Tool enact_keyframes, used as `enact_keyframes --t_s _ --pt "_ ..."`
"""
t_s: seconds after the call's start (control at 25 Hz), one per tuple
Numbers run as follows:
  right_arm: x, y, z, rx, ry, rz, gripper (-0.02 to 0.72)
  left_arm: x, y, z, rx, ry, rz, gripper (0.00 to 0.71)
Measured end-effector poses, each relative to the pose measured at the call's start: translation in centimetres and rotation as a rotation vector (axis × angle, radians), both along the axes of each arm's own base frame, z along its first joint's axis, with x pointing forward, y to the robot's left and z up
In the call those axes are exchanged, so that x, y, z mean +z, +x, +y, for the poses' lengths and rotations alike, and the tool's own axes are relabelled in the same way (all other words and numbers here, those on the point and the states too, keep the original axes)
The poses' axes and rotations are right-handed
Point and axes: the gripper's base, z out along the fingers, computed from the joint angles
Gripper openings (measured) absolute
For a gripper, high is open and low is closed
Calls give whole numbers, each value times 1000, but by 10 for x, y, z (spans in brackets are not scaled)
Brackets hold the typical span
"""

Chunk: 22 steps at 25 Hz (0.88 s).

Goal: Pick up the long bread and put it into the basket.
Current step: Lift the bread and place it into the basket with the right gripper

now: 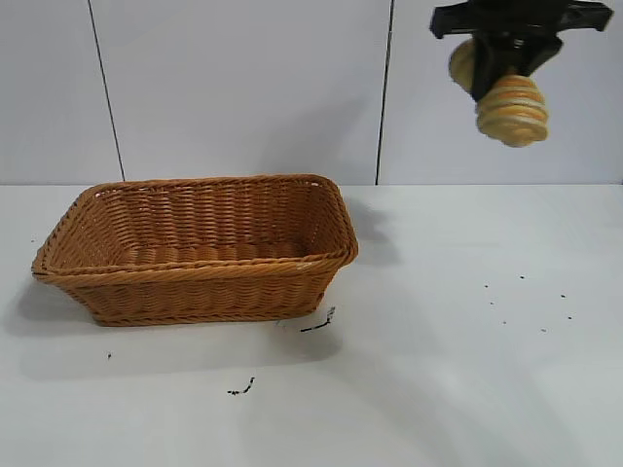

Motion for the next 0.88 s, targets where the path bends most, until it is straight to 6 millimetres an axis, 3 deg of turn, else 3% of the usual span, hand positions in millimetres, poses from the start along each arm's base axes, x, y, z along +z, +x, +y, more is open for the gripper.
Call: enact_keyframes --t_s 0.24,0.48,0.64,0.8,0.88 --pt "-23 -11 72 323 -65 -100 128 0 0 0 0 0 0 692" --pt "-37 -24 125 695 -152 -300 128 0 0 0 0 0 0 692" --pt "-76 -21 139 865 -241 -308 128 0 0 0 0 0 0 692" --pt "-119 -12 138 942 -300 -257 127 0 0 0 0 0 0 692" --pt "-131 -10 138 951 -300 -241 127 0 0 0 0 0 0 692"
